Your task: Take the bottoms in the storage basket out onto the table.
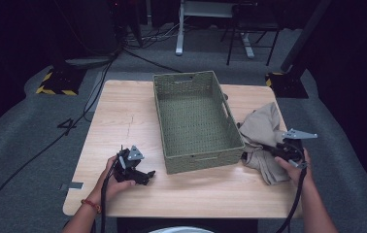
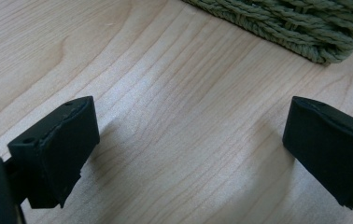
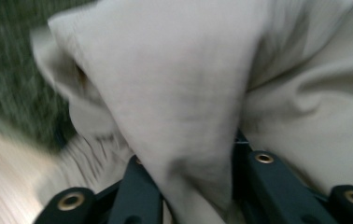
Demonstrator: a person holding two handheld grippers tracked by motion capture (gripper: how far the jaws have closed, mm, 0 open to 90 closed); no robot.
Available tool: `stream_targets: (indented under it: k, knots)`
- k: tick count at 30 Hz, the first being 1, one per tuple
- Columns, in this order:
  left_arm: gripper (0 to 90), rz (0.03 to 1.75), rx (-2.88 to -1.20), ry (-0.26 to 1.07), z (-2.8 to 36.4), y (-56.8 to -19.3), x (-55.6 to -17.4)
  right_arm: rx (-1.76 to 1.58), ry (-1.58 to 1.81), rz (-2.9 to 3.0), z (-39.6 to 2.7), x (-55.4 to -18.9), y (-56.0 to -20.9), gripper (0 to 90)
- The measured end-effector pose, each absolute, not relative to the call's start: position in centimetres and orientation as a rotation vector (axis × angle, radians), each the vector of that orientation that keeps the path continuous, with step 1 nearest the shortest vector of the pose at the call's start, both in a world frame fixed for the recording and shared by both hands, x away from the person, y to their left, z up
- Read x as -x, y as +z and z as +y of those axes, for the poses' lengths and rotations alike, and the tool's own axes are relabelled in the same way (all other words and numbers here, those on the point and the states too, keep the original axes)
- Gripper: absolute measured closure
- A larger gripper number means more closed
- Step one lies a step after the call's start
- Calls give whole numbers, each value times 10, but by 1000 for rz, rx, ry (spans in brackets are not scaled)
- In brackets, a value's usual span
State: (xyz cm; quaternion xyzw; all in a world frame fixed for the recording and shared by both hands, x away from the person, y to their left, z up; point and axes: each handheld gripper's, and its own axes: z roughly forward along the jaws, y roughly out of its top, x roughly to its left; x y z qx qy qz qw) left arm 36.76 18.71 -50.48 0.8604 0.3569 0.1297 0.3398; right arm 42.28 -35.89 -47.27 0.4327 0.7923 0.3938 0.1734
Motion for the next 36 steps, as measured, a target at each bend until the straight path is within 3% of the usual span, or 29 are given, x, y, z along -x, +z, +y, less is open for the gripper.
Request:
stream_targets:
  k: [2, 8, 12, 36]
  knots:
    - [140, 899, -2238, 332, 188, -504, -366, -1249, 1124, 2238, -355, -419, -488, 717]
    - [120, 836, -2286, 289, 189, -502, -362, -1303, 1194, 2192, -360, -418, -497, 679]
    - [174, 783, -2287, 236, 187, -498, -357, -1295, 1186, 2171, -360, -416, -499, 667]
    - [200, 431, -2098, 365, 133, -405, -315, -1335, 1206, 2157, -363, -415, -501, 630]
